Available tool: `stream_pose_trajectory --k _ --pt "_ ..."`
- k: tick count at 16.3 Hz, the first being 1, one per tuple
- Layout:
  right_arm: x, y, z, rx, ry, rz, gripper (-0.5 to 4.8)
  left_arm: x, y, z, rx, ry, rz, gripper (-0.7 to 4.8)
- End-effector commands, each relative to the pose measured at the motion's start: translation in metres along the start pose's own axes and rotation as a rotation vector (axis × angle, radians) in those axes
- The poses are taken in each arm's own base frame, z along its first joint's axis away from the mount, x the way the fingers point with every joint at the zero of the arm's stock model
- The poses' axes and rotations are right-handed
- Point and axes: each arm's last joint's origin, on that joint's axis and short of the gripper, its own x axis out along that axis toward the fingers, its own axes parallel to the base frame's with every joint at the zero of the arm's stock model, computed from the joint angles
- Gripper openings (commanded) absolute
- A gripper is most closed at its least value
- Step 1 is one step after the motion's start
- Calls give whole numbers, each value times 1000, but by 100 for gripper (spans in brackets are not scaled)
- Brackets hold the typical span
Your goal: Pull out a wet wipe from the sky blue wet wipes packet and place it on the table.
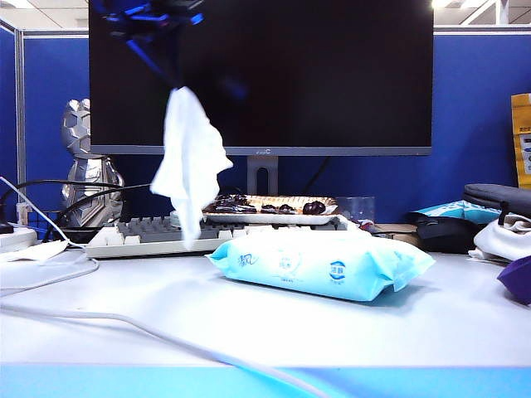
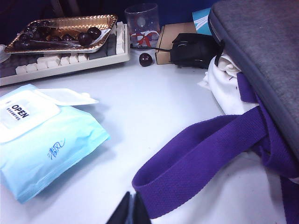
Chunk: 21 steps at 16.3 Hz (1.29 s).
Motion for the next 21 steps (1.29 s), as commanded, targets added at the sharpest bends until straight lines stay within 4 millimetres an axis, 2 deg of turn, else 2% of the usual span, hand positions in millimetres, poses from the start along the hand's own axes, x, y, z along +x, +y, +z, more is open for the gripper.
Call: stream_pose_trajectory --k 1,9,14,18,19,21 --pt "0 0 1 1 -5 0 -4 -4 0 -9 -34 120 71 -5" --pt "0 0 1 1 -5 0 -4 -2 21 -34 -126 299 108 -6" --pt "0 0 1 1 -5 0 -4 -2 16 -38 -132 317 -5 -5" --pt "0 0 1 1 -5 0 -4 1 16 -38 -135 316 -4 -4" --pt "0 0 1 1 -5 0 -4 1 16 -38 -135 317 -5 10" --pt "0 0 1 1 -5 0 -4 1 16 -38 -135 315 -5 176"
